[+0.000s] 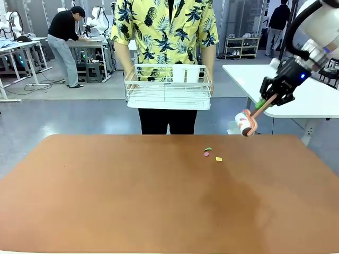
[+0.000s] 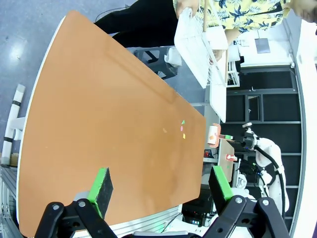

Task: Clean the table.
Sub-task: Clean the table with the Lint Roller when the human lifts the Dish drying rack.

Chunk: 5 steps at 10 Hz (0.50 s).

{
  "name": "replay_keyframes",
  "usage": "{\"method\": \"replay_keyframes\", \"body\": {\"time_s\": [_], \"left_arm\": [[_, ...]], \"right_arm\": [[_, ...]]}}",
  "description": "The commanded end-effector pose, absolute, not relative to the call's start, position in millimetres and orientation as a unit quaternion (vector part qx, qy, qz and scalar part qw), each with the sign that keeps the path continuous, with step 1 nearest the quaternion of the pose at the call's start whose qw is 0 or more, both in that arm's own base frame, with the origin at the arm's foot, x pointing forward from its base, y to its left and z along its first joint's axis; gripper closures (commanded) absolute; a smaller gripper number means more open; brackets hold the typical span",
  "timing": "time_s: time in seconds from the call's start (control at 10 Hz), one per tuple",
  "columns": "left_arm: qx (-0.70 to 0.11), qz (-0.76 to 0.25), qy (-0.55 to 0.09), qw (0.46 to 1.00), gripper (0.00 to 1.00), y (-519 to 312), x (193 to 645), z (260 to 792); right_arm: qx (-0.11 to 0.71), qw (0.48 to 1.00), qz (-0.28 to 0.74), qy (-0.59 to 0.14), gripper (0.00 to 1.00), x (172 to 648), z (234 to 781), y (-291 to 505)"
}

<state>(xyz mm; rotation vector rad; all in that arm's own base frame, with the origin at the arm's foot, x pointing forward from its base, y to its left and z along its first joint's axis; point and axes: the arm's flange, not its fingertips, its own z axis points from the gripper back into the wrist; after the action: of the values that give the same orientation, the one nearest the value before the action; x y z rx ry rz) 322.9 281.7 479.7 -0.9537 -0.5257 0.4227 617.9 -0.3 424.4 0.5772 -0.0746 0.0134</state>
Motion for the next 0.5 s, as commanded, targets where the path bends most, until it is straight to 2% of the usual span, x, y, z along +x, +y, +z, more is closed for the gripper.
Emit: {"method": "replay_keyframes", "body": {"time_s": [0.0, 0.3, 0.4], "left_arm": [[-0.457, 0.194, -0.252, 0.83, 0.0, 284, 321, 481], [-0.457, 0.194, -0.252, 0.83, 0.0, 284, 321, 481], [-0.457, 0.194, -0.252, 0.83, 0.0, 284, 321, 481]], "right_arm": [[0.301, 0.954, 0.006, 0.001, 0.79, 649, 398, -4], [0.321, 0.947, -0.007, 0.003, 0.79, 643, 363, -12], [0.314, 0.949, -0.012, -0.036, 0.79, 641, 359, -18]]}}
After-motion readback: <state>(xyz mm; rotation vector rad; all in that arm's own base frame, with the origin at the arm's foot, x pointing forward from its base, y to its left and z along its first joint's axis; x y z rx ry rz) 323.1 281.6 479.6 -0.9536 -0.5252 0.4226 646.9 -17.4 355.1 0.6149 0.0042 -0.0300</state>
